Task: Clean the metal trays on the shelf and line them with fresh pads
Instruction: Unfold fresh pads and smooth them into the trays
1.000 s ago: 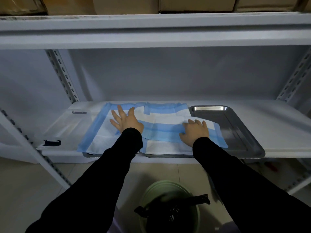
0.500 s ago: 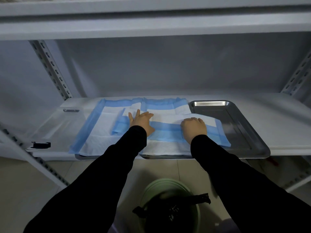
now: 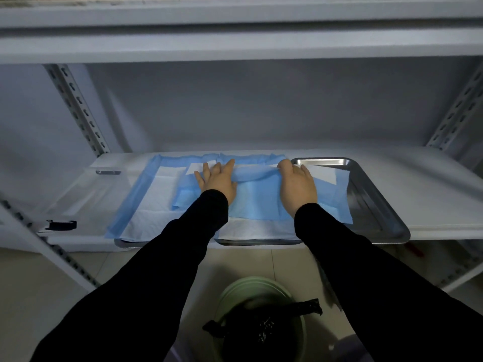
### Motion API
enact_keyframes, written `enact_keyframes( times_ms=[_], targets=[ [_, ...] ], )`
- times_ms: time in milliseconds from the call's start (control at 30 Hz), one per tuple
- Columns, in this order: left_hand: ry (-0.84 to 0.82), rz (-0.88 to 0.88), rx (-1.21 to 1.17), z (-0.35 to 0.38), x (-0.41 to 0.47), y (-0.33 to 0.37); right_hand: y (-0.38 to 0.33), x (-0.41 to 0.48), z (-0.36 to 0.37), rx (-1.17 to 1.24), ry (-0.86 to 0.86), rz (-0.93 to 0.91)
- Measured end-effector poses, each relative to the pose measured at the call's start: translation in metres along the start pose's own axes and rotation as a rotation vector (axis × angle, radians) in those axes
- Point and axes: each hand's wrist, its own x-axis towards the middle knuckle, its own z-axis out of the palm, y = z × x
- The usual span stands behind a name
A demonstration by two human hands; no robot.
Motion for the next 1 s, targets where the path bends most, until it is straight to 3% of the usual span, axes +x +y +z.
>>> enact_keyframes(
  times_ms=[433, 733, 1000],
  targets=[
    [0.141, 0.09, -0.038, -0.043, -0.041, 0.013, -0.015, -0.023, -0.049, -0.043, 0.1, 0.004],
    [0.282, 0.145, 0.158, -0.059, -0.076, 0.013, -0.022, -0.047, -0.07, -0.072, 0.153, 0.001],
    [0.039, 0.124, 0.281, -0.075, -0.092, 0.02, -0.037, -0.053, -0.086, -0.067, 0.119, 0.093]
  ],
)
